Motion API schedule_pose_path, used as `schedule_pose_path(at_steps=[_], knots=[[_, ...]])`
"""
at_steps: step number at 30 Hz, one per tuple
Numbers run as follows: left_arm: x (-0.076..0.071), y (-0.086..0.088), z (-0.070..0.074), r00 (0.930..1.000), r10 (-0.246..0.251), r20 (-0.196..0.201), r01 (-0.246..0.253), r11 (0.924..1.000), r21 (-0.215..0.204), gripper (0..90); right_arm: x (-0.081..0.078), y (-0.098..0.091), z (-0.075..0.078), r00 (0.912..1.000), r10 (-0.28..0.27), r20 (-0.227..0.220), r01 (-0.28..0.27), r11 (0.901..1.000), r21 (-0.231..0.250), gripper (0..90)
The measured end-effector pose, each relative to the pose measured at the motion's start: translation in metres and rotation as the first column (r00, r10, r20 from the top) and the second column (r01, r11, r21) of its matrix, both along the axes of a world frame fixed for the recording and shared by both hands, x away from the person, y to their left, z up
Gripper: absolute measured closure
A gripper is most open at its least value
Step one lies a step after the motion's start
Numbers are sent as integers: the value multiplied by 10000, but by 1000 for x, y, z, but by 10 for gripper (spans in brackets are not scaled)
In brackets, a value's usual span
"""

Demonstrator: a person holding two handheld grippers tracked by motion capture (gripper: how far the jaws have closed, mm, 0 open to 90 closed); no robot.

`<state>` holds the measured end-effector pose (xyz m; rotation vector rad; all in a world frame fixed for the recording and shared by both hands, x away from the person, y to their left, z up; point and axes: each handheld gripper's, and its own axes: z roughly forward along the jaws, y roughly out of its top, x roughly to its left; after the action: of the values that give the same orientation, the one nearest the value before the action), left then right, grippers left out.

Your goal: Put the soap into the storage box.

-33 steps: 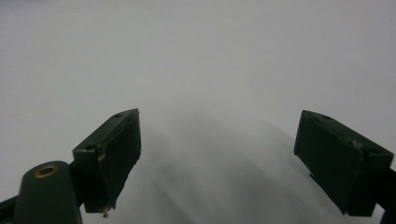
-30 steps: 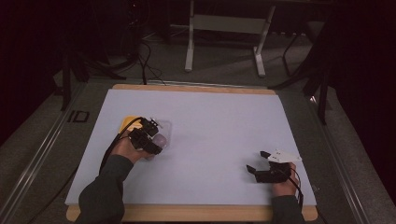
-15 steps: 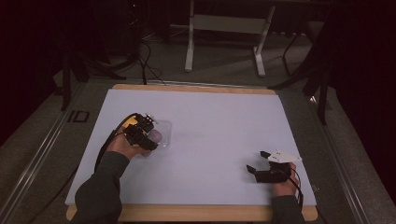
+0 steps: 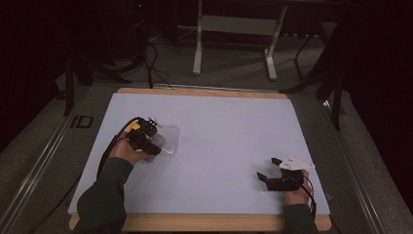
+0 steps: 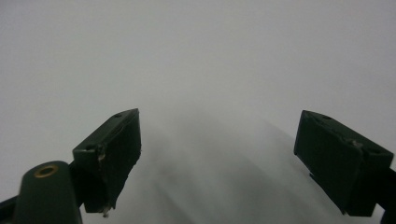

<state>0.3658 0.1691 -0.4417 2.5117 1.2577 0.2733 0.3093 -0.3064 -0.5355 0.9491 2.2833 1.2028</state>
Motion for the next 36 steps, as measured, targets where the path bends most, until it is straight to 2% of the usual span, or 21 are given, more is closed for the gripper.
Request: schedule_pose_path(at_steps=[14, 19, 24, 36], knots=[[3, 4, 1, 9990, 423, 168, -421, 9990, -115, 501, 0, 0, 0, 10000, 7, 5, -7, 10000, -11, 145], [6, 6, 3, 9983, 542, 213, -544, 9985, 96, 501, 0, 0, 0, 10000, 9, 2, -9, 10000, -6, 145], [8, 10, 7, 9972, 711, 228, -714, 9974, 95, 501, 0, 0, 0, 10000, 6, -1, -6, 10000, -5, 145], [12, 17, 9, 9966, 786, 229, -788, 9969, 86, 501, 0, 0, 0, 10000, 25, -2, -25, 10000, -21, 144]])
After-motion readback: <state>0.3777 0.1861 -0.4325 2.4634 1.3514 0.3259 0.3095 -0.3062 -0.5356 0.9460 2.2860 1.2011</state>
